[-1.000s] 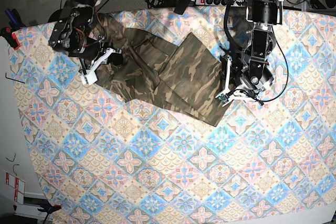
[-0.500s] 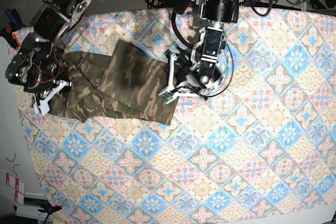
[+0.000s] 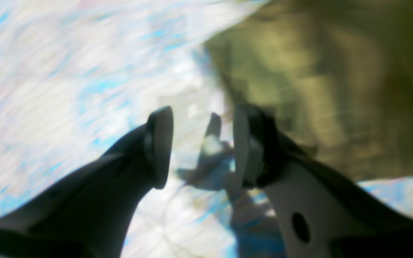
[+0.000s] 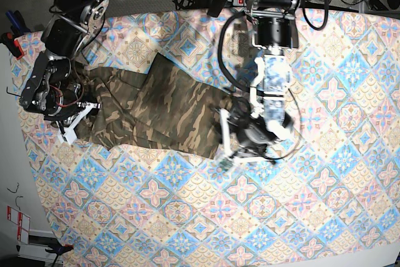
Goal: Fold the T-shirt properly
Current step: 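Fold the shirt edge with the left gripper toward the right gripper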
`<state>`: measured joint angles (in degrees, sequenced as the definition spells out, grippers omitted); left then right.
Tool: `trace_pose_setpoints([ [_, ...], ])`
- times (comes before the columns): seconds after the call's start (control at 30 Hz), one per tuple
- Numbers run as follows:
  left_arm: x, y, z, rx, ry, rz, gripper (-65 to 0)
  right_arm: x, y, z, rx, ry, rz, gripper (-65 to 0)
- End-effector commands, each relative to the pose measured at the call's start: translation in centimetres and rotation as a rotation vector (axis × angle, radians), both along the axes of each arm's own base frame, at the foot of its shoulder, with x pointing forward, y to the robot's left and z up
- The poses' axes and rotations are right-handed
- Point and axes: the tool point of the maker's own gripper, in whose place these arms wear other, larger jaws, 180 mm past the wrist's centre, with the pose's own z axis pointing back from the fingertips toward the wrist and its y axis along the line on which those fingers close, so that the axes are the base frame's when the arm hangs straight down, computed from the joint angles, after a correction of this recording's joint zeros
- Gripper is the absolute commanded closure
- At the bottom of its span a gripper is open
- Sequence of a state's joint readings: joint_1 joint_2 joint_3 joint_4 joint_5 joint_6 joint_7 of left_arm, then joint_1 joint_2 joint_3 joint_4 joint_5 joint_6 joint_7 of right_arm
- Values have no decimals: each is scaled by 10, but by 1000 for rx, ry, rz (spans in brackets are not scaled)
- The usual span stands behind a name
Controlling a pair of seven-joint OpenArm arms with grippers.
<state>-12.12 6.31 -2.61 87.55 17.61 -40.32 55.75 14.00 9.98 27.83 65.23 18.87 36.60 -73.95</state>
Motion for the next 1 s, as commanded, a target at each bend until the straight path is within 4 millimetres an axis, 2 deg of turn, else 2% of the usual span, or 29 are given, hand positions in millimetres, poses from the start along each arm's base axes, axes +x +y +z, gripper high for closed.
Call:
trace_pose_setpoints([
  [0.0,15,14,16,4,-52,32,-257,15,-7,15,-10,-57,-6,-6],
  [0.03,19,29,18,12,-58,61,-257,15,-7,15,-10,-57,-6,-6],
  [0.1,18,55,8,21,-30,112,-257,15,-8,15,-13,-56,-6,-6],
  [0.2,13,63,-22,5,58,125,-257,15,-8,15,-14,-57,-6,-6],
  [0.33,4,40,-58,-92,129,96,-257,15,-8,15,-16,-53,-3,-6],
  [0.5,-2,-2,-70,-199,155,63,-257,18,5,15,-45,-45,77,-6],
  [0.73,-9,-46,-80,-270,225,24,-257,37,25,56,-170,-135,226,-6],
  [0.97,-17,-49,-88,-273,256,18,-257,50,83,85,-206,-232,384,-6],
])
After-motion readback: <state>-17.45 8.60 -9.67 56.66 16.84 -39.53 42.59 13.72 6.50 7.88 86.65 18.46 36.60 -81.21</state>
